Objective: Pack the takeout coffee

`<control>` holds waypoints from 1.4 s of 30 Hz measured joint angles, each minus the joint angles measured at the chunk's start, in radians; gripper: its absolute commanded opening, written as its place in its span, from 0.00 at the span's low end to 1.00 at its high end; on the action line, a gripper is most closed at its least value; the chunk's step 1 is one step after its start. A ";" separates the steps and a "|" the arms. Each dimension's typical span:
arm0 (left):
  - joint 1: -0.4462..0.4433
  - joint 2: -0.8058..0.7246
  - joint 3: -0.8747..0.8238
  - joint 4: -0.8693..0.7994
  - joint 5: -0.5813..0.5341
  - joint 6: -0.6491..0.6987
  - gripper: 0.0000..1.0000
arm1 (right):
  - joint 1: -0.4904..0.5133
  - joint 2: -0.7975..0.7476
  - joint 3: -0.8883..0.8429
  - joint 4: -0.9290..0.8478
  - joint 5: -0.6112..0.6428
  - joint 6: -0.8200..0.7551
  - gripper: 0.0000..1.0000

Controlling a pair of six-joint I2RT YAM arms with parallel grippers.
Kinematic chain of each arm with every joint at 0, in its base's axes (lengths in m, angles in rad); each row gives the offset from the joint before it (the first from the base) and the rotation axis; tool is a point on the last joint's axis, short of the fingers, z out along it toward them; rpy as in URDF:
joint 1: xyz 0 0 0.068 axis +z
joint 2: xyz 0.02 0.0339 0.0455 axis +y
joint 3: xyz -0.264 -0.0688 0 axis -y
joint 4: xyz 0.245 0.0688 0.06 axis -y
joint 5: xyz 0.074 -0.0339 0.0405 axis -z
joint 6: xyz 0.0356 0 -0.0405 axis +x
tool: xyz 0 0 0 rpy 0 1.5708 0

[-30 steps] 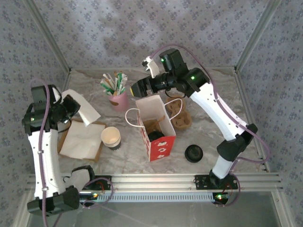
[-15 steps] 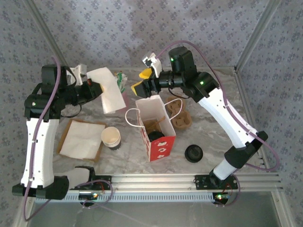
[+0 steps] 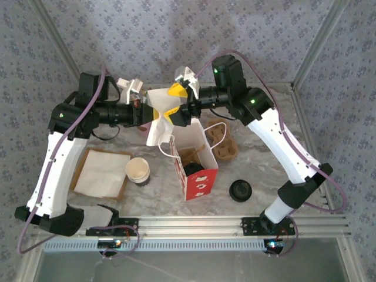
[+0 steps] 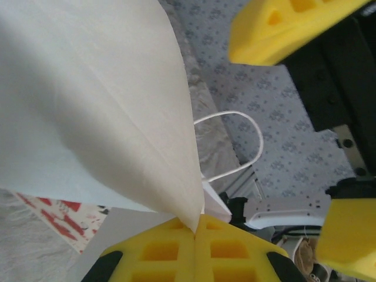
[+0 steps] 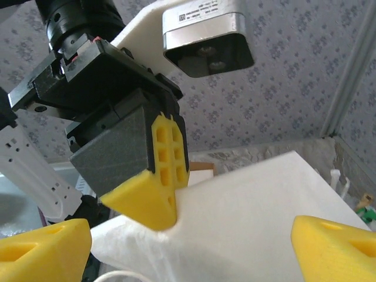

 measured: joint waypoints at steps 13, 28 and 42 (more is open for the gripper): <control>-0.022 0.032 0.111 0.012 0.076 0.002 0.00 | 0.029 0.076 0.072 -0.109 -0.077 -0.071 0.77; -0.024 0.048 0.134 0.058 0.098 -0.001 0.28 | 0.056 0.074 0.085 -0.161 -0.109 -0.066 0.01; -0.008 -0.052 0.050 0.081 -0.264 -0.005 0.99 | 0.133 -0.123 -0.068 -0.244 0.417 0.110 0.00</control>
